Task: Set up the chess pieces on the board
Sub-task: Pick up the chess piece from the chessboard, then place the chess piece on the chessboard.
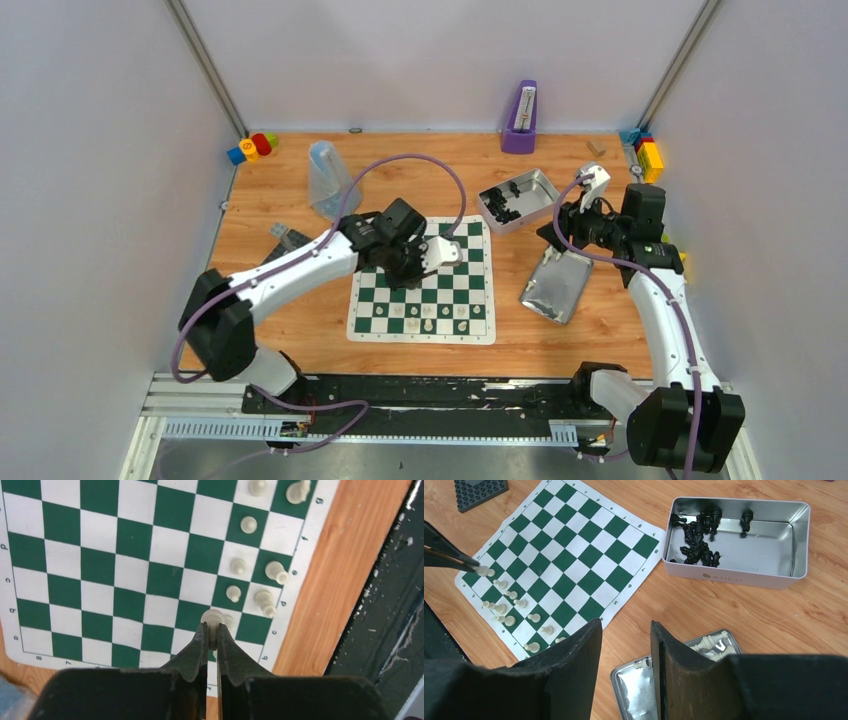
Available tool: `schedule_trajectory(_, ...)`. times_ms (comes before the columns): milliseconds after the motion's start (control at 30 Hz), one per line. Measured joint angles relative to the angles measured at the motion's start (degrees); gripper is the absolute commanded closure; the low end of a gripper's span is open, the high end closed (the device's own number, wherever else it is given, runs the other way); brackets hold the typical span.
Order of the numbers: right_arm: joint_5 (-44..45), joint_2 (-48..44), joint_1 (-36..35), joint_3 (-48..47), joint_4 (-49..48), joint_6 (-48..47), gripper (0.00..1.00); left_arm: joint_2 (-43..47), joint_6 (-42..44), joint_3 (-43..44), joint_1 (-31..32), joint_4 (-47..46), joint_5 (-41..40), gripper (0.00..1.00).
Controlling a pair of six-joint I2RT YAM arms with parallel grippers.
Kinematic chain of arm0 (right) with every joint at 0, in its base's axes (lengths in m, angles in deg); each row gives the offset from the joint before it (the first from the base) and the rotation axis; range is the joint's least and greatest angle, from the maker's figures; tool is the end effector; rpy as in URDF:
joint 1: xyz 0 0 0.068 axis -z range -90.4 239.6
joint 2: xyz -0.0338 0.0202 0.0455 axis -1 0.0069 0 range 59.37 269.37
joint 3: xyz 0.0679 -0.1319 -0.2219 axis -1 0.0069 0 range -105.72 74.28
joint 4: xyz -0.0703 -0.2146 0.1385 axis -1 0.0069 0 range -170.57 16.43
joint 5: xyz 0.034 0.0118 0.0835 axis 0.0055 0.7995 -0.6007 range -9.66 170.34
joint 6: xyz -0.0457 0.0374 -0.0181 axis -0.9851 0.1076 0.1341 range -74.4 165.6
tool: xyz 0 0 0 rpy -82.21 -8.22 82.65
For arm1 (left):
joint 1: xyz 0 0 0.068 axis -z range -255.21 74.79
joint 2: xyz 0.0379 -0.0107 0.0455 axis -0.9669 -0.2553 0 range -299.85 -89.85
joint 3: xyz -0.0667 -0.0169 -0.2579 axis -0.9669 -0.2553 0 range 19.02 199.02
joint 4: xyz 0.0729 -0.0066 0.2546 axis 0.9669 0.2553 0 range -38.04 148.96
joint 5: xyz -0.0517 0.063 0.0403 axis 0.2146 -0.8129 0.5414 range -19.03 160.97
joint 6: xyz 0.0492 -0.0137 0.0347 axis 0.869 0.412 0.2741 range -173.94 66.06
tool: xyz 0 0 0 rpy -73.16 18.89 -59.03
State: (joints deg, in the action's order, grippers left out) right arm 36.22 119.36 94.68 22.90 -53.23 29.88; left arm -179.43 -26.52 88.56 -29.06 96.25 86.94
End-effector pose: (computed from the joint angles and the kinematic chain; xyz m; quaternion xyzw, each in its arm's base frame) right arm 0.2348 0.0118 0.2959 -0.2465 0.8062 0.2530 0.4746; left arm 0.2151 -0.2424 0.2354 0.6028 0.7549 -0.1694 0.1950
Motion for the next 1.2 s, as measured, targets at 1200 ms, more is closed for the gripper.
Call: schedule_trajectory(1200,-0.6,2.1,0.0,0.0,1.3,-2.4,0.58,20.0,8.6,-31.6,-3.1,-10.9,-0.6,0.93)
